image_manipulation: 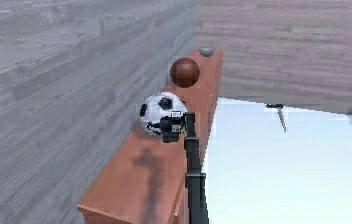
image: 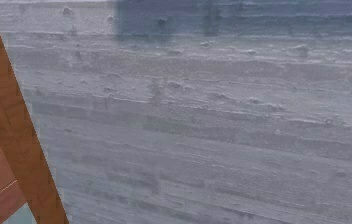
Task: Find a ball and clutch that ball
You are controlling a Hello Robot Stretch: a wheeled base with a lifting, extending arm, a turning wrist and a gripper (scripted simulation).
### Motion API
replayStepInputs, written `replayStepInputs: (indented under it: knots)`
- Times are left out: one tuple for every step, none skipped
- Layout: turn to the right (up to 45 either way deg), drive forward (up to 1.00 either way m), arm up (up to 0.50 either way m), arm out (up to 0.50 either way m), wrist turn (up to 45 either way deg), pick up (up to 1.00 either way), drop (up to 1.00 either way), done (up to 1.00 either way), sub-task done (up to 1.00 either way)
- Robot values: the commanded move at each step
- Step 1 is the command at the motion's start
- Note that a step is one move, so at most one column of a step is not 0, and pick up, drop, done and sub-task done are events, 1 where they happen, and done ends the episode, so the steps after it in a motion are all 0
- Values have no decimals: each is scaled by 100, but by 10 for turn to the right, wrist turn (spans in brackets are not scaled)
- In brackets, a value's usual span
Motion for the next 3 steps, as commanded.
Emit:
replayStepInputs:
  knots:
    - [0, 0, 0, 0, 0, 100, 0, 0, 0]
    - [0, 0, 10, 0, 0, 0, 0, 0, 0]
    - [0, 0, 0, 0, 0, 0, 0, 100, 0]
